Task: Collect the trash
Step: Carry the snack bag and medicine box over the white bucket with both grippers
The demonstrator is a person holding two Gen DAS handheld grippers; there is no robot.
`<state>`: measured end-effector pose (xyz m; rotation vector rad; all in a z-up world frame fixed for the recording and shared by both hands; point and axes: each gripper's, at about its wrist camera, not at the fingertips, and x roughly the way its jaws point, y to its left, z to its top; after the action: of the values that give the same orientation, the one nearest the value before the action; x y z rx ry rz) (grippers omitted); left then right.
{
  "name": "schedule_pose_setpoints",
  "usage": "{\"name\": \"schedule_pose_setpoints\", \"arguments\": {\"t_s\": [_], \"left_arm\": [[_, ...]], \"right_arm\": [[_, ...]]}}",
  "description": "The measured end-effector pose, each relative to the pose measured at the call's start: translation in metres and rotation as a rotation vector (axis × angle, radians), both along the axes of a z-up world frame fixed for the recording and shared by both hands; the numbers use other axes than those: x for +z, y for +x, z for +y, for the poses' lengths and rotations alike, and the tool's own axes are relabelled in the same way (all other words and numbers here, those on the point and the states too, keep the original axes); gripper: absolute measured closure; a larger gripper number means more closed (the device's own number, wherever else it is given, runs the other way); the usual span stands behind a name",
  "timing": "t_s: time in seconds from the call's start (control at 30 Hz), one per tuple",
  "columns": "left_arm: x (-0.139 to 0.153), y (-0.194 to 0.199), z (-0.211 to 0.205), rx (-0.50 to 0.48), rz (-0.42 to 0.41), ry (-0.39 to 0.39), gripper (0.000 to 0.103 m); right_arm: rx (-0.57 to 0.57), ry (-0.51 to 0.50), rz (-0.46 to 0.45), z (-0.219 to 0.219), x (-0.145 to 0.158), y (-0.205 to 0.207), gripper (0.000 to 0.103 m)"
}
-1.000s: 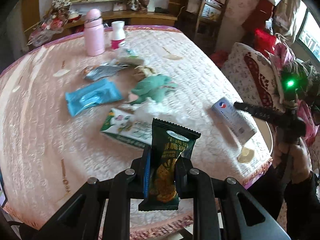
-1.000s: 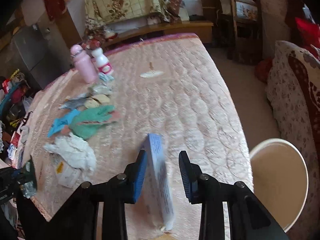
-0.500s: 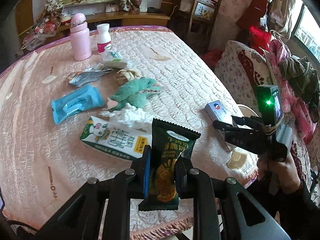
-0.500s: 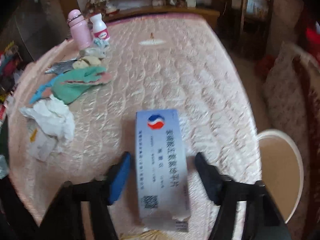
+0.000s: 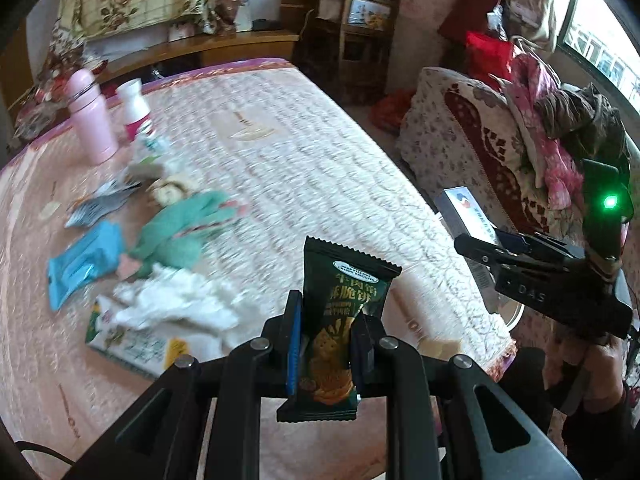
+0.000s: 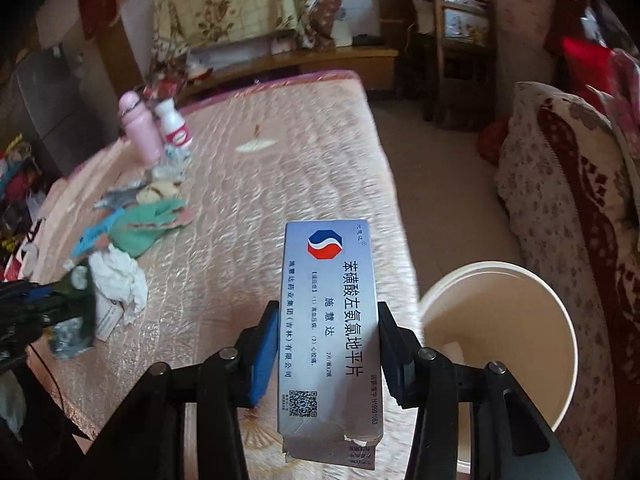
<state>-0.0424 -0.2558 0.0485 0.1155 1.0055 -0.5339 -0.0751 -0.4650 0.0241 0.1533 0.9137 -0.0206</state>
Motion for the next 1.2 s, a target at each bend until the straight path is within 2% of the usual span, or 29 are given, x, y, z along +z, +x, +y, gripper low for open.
{"name": "schedule_pose_setpoints", "arguments": {"t_s": [0.6, 1.2], "left_arm": [[0.002, 0.003, -0.085, -0.113, -0.026, 0.018, 0.082], [-0.02, -0.002, -0.179, -0.255, 0.05, -0.039, 0.082]], "right_arm": [[-0.141, 0.008, -0.028, -0.063, 0.007, -0.032, 0.055], [-0.304, 0.006, 0.018, -0.132, -0.016, -0.066, 0.055]]}}
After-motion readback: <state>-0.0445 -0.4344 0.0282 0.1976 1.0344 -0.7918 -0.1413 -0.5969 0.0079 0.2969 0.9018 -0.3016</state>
